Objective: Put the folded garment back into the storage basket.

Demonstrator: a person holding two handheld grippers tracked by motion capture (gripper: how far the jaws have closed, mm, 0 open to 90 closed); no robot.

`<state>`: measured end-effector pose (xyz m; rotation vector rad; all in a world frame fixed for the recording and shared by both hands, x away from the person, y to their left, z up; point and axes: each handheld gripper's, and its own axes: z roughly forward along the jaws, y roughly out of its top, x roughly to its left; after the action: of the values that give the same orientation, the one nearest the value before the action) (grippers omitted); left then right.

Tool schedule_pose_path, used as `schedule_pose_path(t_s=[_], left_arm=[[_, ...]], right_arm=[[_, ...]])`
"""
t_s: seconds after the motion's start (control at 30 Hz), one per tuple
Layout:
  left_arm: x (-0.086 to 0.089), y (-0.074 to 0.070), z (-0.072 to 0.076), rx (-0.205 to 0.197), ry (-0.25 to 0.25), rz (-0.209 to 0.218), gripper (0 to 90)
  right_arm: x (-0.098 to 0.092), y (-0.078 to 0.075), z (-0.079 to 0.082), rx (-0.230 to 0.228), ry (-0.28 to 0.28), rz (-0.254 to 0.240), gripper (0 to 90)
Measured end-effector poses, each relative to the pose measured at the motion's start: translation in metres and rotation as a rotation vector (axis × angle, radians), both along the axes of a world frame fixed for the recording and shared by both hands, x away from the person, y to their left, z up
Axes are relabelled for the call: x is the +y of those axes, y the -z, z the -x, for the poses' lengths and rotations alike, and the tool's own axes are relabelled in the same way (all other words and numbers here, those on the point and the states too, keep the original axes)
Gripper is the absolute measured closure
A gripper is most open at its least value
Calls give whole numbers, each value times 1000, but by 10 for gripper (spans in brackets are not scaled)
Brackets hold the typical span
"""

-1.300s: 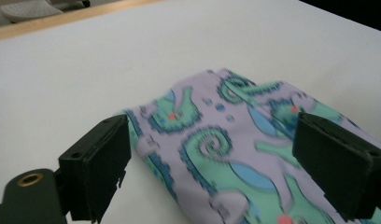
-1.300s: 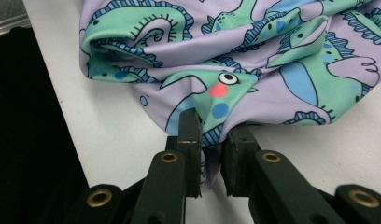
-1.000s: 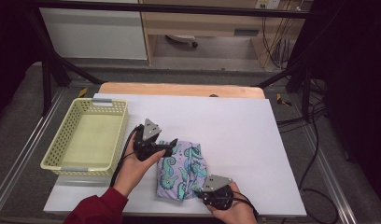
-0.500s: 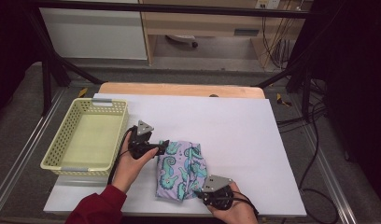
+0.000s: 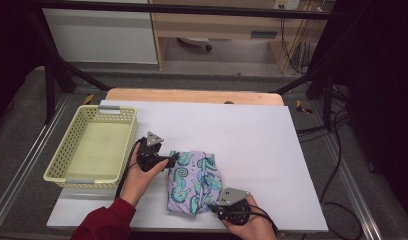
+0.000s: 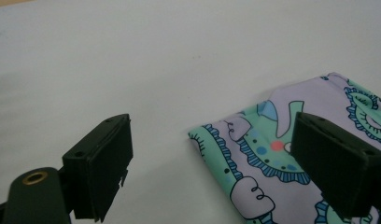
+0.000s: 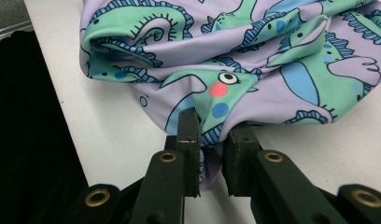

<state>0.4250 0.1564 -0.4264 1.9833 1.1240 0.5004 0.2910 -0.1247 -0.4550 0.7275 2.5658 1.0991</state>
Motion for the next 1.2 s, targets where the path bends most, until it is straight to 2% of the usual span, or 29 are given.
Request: schedule_pose_path(t_s=[0.07, 0.13, 0.2, 0.37, 0.43, 0.6, 0.8, 0.9, 1.03, 1.13, 1.2], left_arm=[[-2, 3, 0, 2, 4, -6, 131], [-7, 7, 2, -3, 23, -34, 132], [-11, 10, 4, -7, 29, -45, 134], [-13, 11, 4, -3, 16, -39, 142], [-12, 13, 3, -5, 11, -57, 142], [-8, 19, 0, 25, 7, -45, 188], [-3, 21, -2, 10, -17, -55, 232], [1, 20, -5, -22, -35, -84, 242], [7, 21, -12, 3, -41, -19, 272], [7, 20, -17, 56, 8, 37, 322], [4, 21, -19, 76, 32, 19, 322]], right_arm=[[0, 0, 0, 7, 2, -1, 789], [0, 0, -1, 9, 3, -3, 790], [0, 0, -1, 9, 3, -3, 789], [0, -1, -1, 9, 0, -2, 790], [0, -1, -1, 8, -1, -1, 790], [0, -1, -1, 2, -8, 4, 790], [0, -1, -1, -3, -10, 7, 790], [0, -1, 0, -4, -10, 8, 790], [0, -1, -1, 0, -9, 6, 789], [0, 0, -1, -7, -13, 10, 790], [0, 0, 0, -11, -16, 11, 789]])
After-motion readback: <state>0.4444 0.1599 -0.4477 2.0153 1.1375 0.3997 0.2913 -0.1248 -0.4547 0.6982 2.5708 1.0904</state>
